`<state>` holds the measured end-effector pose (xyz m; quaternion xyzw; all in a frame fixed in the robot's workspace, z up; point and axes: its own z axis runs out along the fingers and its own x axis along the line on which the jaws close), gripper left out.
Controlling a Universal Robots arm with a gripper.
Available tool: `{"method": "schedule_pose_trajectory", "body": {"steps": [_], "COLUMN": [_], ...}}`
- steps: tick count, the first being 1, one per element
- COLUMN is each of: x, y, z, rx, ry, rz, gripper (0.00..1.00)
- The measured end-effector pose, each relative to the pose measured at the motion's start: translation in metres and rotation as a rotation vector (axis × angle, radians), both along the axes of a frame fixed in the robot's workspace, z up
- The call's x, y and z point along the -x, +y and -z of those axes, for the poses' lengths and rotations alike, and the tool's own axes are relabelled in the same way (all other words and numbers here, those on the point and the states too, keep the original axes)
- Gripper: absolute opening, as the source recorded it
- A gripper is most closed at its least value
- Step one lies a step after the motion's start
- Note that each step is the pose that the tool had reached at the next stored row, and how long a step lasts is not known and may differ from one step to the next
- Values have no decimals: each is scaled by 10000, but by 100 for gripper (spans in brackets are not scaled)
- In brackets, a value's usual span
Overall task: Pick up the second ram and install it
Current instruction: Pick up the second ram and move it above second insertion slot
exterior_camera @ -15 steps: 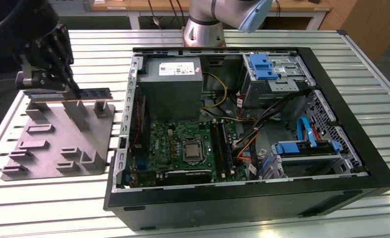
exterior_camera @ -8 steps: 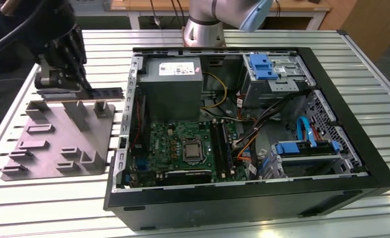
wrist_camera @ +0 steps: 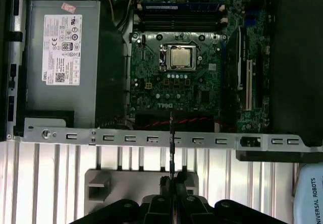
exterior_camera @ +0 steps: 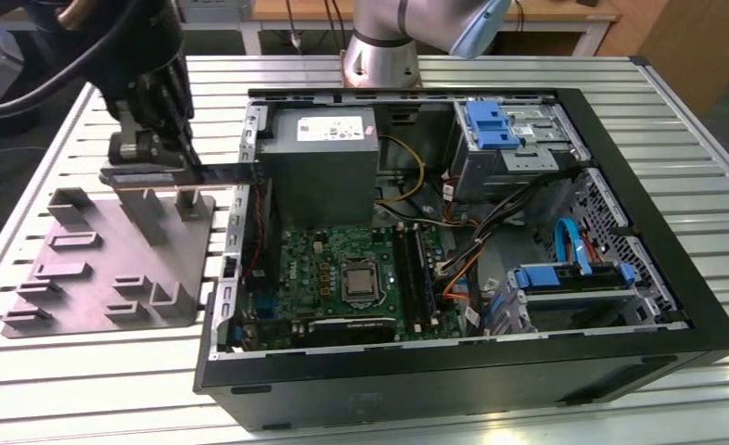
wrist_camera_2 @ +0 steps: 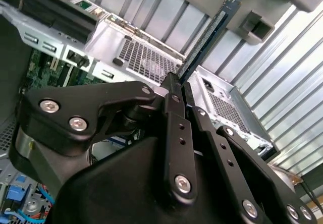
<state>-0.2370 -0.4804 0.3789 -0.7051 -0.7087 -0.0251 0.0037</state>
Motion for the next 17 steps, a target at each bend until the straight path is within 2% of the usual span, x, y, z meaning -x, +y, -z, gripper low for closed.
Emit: {"method": "schedule_pose_trajectory", "body": {"steps": [10,17], "x": [-451,-764], "y": [0,0], "z": [17,113], "rx": [1,-1], "ry": [63,104], "rz": [-1,0], "gripper": [14,14]}}
